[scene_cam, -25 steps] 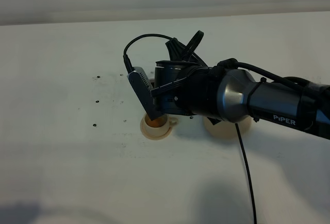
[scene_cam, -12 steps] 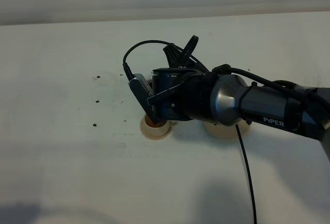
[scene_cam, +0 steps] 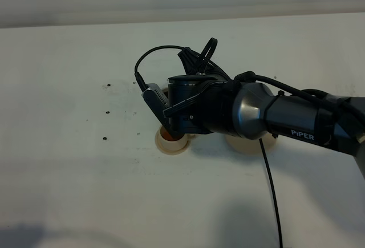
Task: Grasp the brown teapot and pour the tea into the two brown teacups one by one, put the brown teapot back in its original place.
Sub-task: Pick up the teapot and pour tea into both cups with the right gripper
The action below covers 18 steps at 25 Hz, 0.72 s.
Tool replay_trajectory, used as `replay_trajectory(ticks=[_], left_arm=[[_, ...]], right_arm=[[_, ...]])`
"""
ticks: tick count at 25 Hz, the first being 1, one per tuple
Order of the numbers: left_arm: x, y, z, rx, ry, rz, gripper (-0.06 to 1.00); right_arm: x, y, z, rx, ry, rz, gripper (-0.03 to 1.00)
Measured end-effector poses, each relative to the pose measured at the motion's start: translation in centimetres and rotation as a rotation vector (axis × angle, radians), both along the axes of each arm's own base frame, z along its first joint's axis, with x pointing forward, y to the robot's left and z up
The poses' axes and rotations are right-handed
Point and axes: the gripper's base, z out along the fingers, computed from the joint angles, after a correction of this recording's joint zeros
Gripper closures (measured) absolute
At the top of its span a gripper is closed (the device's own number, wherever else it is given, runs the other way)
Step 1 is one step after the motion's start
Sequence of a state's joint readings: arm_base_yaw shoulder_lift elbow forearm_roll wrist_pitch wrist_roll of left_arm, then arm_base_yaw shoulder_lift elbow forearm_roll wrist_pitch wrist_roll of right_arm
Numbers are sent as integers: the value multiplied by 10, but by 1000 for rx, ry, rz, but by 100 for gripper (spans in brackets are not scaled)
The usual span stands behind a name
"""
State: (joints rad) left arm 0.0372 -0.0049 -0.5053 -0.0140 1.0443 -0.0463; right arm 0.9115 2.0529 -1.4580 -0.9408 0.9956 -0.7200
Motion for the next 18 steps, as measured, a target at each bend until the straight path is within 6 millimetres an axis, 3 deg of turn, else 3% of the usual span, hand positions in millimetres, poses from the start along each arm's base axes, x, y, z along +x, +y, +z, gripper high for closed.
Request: replay_trajectory(ticks=[18], left_arm=[[0,0,0,0,0,0,49]], right_arm=[[-3,7,3,-45,-31,79,85]])
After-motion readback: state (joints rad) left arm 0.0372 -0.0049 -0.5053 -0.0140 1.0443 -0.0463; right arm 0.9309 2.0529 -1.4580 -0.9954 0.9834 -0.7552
